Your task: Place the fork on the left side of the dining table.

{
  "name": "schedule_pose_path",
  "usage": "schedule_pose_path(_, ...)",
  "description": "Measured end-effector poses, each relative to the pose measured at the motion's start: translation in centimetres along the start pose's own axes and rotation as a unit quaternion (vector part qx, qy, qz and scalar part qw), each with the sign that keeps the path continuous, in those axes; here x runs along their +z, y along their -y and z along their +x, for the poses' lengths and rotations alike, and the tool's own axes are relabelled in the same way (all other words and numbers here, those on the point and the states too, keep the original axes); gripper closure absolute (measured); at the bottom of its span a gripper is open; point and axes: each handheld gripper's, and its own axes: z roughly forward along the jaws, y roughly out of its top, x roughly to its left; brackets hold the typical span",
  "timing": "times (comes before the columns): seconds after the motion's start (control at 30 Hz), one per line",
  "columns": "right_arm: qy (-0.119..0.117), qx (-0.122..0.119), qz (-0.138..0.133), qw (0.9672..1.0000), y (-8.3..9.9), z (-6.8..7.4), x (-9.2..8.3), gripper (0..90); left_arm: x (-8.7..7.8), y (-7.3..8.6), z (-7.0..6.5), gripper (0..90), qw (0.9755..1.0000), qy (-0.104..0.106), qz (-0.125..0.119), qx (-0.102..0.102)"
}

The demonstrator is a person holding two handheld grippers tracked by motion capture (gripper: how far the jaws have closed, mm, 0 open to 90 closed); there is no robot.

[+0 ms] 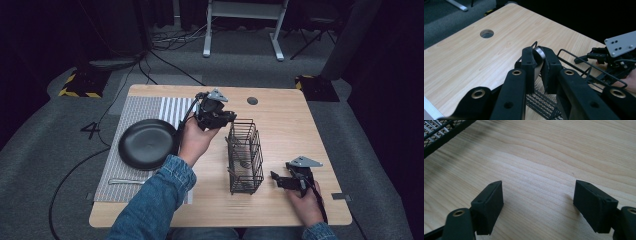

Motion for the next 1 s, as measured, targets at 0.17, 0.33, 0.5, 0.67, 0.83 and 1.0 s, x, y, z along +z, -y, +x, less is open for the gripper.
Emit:
schedule_pose_path(0.17,0.000,0.000,0.000,1.0000,0.0,0.0,0.0,24.2,-0.6,-0.4,-0.1,86.3,1.0000,0.000,-0.004,0.004)
schedule_pose_path(0.33,0.000,0.000,0.000,1.0000,0.0,0.0,0.0,24.2,-1.6,-1.0,-0.2,86.4,0.9998,0.006,-0.016,0.004)
schedule_pose_path(0.5,0.000,0.000,0.000,1.0000,0.0,0.0,0.0,24.2,-2.9,-2.0,-0.5,86.4,0.9994,0.013,-0.032,0.008)
schedule_pose_path(0.67,0.000,0.000,0.000,1.0000,0.0,0.0,0.0,24.2,-4.1,-2.7,-0.7,86.4,0.9989,0.015,-0.043,0.010)
schedule_pose_path(0.83,0.000,0.000,0.000,1.0000,0.0,0.0,0.0,24.2,-5.5,-3.5,-0.5,86.4,0.9982,0.018,-0.056,0.010)
schedule_pose_path(1.0,0.001,0.001,0.000,1.0000,0.0,0.0,0.0,24.2,-7.1,-3.9,0.0,86.4,0.9980,0.002,-0.062,0.008)
